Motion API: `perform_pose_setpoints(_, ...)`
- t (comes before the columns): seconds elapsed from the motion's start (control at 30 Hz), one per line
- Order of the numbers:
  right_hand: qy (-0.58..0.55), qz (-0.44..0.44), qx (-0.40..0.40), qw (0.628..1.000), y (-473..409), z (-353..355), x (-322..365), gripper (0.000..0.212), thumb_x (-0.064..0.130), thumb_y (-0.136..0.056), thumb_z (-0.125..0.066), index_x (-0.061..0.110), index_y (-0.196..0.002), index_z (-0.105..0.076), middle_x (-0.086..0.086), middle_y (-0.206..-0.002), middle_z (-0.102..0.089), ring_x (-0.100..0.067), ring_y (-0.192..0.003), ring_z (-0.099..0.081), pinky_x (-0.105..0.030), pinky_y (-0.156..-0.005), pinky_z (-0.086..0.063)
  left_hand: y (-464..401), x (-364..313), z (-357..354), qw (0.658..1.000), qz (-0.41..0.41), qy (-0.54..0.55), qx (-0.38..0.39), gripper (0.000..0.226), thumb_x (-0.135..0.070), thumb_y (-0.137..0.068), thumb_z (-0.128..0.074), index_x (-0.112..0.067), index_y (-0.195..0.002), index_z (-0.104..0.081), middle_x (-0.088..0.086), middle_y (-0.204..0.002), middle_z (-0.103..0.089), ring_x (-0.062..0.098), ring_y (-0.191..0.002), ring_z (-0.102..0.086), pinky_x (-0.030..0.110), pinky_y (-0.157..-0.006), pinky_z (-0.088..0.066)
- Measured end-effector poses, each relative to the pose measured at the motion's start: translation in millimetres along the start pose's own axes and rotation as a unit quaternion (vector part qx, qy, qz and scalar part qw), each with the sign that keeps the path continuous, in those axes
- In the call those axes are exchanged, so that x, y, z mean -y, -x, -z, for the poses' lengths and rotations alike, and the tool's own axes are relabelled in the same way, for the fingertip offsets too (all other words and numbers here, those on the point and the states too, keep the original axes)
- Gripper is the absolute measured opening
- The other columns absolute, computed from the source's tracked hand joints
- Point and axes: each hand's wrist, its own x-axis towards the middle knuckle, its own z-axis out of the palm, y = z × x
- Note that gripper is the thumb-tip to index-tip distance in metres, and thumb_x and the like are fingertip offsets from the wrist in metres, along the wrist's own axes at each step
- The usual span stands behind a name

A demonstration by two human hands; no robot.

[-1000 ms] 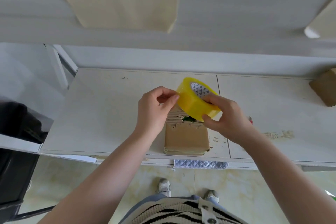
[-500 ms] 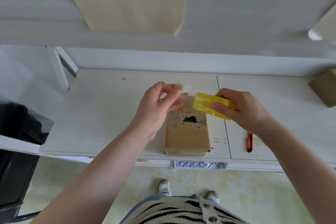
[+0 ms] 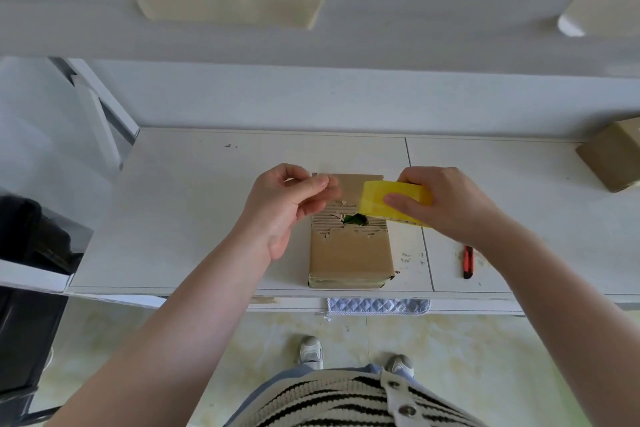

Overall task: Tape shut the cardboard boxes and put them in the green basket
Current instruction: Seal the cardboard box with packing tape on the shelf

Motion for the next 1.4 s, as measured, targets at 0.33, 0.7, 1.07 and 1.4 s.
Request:
perform_pose_setpoints(0.33, 0.058, -0.037, 0.041, 0.997, -24, 2, -6, 0.060, 0.083, -0.074, -0.040, 0.027, -0.065, -0.058, 0.007, -0.064, -0.057, -0.009, -0.062, -0.053, -0.027, -0.053, -0.033, -25, 18, 30, 0.986, -0.028, -0.080, -0.141, 0.015, 0.002, -0.077, -0.077, -0.009, -0.076, -0.066, 0.001, -0.063, -0.071, 0.014, -0.059, -0.069, 0.016, -0.055, -0.050)
perform_pose_setpoints(0.7, 0.166, -0.080, 0.084, 0.979, -58, -30, -5, 0.057, 0.075, -0.080, -0.051, 0.020, -0.086, -0.062, 0.005, -0.073, -0.060, -0.010, -0.068, -0.055, -0.026, -0.056, -0.035, -58, 96, 48, 0.974, 0.074, -0.024, -0.213, 0.017, 0.004, -0.077, -0.077, -0.008, -0.077, -0.065, 0.004, -0.065, -0.070, 0.009, -0.055, -0.068, 0.013, -0.053, -0.050)
perform_pose_setpoints(1.07, 0.179, -0.087, 0.081, 0.977, -62, -38, -9, 0.059, 0.077, -0.079, -0.051, 0.019, -0.083, -0.062, 0.006, -0.071, -0.060, -0.009, -0.066, -0.055, -0.025, -0.053, -0.034, -65, 121, 48, 0.972, 0.118, -0.022, -0.204, 0.013, -0.003, -0.082, -0.075, -0.011, -0.083, -0.064, 0.007, -0.080, -0.070, 0.012, -0.065, -0.068, 0.017, -0.062, -0.048)
perform_pose_setpoints(1.4, 0.193, -0.086, 0.074, 0.975, -60, -42, -3, 0.058, 0.074, -0.080, -0.050, 0.018, -0.090, -0.065, 0.006, -0.072, -0.059, -0.009, -0.066, -0.053, -0.026, -0.054, -0.033, -58, 131, 39, 0.918, -0.005, -0.343, -0.201, 0.009, -0.024, -0.096, -0.059, -0.017, -0.091, -0.057, 0.004, -0.108, -0.040, 0.025, -0.096, -0.050, 0.031, -0.086, -0.042)
